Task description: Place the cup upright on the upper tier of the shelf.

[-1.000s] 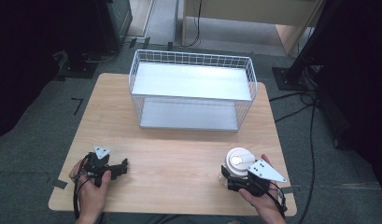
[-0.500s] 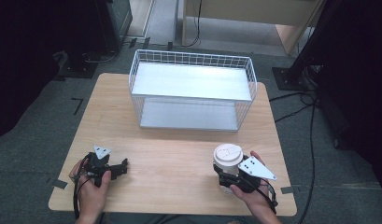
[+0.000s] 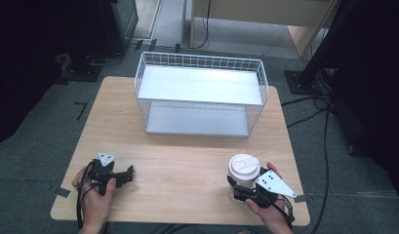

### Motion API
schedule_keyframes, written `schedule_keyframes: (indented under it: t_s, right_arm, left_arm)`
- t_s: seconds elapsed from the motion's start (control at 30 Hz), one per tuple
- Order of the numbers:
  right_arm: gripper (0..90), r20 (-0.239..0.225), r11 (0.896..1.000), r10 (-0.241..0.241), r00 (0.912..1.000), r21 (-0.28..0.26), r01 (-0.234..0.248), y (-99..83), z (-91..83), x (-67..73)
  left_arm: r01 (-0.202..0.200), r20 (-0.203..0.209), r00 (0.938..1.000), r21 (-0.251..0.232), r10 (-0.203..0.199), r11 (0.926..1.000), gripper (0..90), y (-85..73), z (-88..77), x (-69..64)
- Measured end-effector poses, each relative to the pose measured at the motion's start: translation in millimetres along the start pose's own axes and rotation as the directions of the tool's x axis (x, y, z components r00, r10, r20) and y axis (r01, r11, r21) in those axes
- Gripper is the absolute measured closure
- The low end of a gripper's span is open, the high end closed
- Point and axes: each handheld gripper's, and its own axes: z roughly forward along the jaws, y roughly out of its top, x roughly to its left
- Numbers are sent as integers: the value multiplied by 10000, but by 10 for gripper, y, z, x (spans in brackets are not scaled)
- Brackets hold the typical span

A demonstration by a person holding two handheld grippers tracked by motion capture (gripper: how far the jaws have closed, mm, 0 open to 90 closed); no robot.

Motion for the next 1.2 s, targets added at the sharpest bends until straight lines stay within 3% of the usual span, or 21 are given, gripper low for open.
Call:
schedule_keyframes:
  t_s: [0.27, 0.37, 0.73, 1.2]
  right_arm:
    - [154, 314, 10000, 33, 9995, 1, -33, -31, -7, -11]
    - [155, 312, 9997, 30, 9995, -251, -22, 0, -8, -1]
    - [155, 247, 9933, 99, 9996, -1155, -70, 380, 45, 93]
    - [155, 660, 9724, -433, 9969, -2264, 572, 1017, 307, 226]
  left_arm:
    - [-1, 0, 10000, 2, 1, 10000, 0, 0, 0, 0]
    - [3, -1, 10000, -1, -3, 10000, 0, 0, 0, 0]
    - [-1, -1, 10000, 3, 1, 10000, 0, 0, 0, 0]
    - [-11, -7, 10000, 6, 11, 10000, 0, 1, -1, 1]
